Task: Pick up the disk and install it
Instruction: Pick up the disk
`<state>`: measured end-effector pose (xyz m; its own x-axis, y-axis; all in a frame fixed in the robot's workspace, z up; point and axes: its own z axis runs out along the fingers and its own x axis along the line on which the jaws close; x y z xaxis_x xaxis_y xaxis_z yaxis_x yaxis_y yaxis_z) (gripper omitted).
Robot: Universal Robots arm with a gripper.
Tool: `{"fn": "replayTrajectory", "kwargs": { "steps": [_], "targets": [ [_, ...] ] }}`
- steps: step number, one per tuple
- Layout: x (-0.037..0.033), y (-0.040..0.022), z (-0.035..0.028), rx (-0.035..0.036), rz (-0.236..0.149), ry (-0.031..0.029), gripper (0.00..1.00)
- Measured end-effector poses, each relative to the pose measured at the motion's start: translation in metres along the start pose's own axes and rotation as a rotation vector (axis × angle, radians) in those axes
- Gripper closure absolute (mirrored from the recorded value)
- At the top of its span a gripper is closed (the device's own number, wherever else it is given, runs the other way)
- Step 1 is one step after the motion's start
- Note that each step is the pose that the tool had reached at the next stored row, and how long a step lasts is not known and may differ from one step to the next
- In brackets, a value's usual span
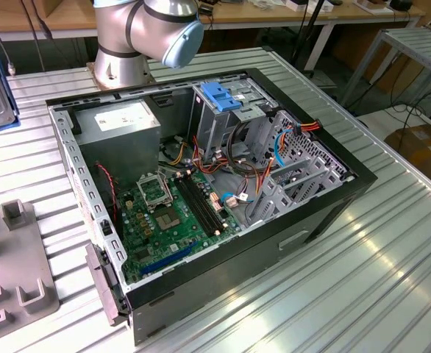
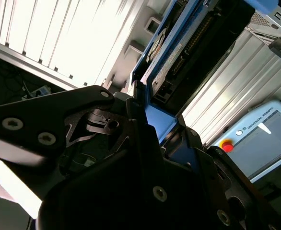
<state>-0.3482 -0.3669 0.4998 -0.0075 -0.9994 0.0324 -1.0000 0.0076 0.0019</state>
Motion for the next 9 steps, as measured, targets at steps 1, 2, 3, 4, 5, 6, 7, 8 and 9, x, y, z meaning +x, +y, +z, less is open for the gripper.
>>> {"fn": "replayTrajectory", "kwargs": {
  "steps": [1,2,3,4,5,6,7,8,9],
  "targets": [
    [0.0000,-0.0007,0.0000,0.0001,0.000,0.0000,0.64],
    [0.0000,-0.0019,0.0000,0.0000,0.000,0.0000,0.64],
    [0.0000,-0.0032,0.0000,0.0000,0.000,0.0001,0.64],
    [0.0000,-0.0046,0.0000,0.0000,0.000,0.0000,0.64],
    [0.0000,-0.0062,0.0001,0.0001,0.000,0.0000,0.64],
    [0.0000,-0.0082,0.0001,0.0000,0.000,0.0000,0.64],
    [0.0000,-0.0097,0.0002,0.0000,0.000,0.0000,0.64],
    [0.0000,-0.0119,0.0002,0.0000,0.000,0.0000,0.64],
    [0.0000,-0.0133,0.0003,0.0000,0.000,0.0000,0.64]
  ]
}}
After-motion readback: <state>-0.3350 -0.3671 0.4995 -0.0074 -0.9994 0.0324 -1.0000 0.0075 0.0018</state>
